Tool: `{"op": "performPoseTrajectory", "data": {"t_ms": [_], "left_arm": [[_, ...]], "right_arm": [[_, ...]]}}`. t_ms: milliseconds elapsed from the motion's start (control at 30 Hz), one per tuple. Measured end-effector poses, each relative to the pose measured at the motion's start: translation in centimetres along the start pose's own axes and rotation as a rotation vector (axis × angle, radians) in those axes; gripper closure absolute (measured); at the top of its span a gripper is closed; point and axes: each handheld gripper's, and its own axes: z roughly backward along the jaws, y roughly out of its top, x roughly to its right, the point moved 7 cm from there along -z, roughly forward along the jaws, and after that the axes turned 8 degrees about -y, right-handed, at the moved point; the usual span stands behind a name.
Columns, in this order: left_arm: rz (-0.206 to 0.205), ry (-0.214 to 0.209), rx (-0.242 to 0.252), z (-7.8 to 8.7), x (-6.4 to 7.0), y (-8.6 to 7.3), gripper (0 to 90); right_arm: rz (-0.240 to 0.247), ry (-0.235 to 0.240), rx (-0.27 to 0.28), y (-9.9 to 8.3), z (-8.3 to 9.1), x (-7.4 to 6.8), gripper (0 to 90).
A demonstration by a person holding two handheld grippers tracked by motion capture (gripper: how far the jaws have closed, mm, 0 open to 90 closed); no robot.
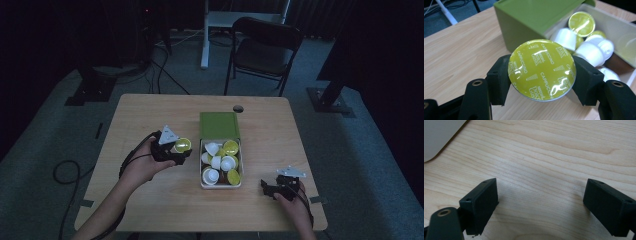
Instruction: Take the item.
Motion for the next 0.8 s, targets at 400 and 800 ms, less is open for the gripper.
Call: {"op": "performPoseTrajectory", "data": {"t_ms": [400, 800], "left_arm": [[0.053, 0.032, -0.011, 0.1, -1.7, -2.9, 38.0], [0.115, 0.073, -0.023, -0.1, -3.4, -6.2, 37.9]], "right_arm": [[-0.001, 0.000, -0.001, 0.0, 0.0, 0.0, 11.9], [-0.001, 0.000, -0.001, 0.0, 0.0, 0.0, 11.9]]}}
